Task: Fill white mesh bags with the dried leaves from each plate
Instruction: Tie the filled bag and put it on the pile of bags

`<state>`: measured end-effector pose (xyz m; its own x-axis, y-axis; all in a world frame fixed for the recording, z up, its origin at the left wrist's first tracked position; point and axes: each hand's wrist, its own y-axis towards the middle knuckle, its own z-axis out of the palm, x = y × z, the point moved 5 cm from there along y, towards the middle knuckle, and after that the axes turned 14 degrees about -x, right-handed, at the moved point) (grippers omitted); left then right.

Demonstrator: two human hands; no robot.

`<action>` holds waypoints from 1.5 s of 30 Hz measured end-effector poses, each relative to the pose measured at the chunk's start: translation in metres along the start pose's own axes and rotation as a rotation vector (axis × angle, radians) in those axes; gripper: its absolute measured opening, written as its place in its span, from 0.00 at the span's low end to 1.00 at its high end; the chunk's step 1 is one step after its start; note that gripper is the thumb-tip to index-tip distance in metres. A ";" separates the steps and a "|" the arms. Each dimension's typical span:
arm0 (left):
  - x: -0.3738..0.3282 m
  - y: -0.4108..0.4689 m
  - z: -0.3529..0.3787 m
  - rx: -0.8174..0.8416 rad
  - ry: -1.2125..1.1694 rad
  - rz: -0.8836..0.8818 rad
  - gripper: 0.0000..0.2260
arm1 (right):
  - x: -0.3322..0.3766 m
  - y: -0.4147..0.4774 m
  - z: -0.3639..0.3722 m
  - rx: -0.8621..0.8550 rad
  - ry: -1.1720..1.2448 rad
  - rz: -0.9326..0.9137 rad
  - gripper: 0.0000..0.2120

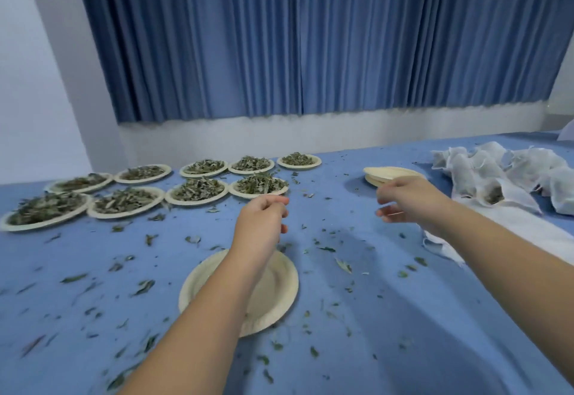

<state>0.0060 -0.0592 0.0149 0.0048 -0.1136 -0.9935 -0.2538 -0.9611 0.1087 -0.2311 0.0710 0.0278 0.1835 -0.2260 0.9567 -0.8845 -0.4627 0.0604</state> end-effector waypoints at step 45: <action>0.071 0.050 0.055 -0.063 0.133 0.039 0.10 | -0.060 0.179 -0.031 -0.396 0.456 0.332 0.17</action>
<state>-0.0599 -0.1012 -0.0522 0.1254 -0.1798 -0.9757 -0.1951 -0.9687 0.1535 -0.4139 0.0279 -0.0104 -0.2458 0.1215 0.9617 -0.9688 -0.0631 -0.2396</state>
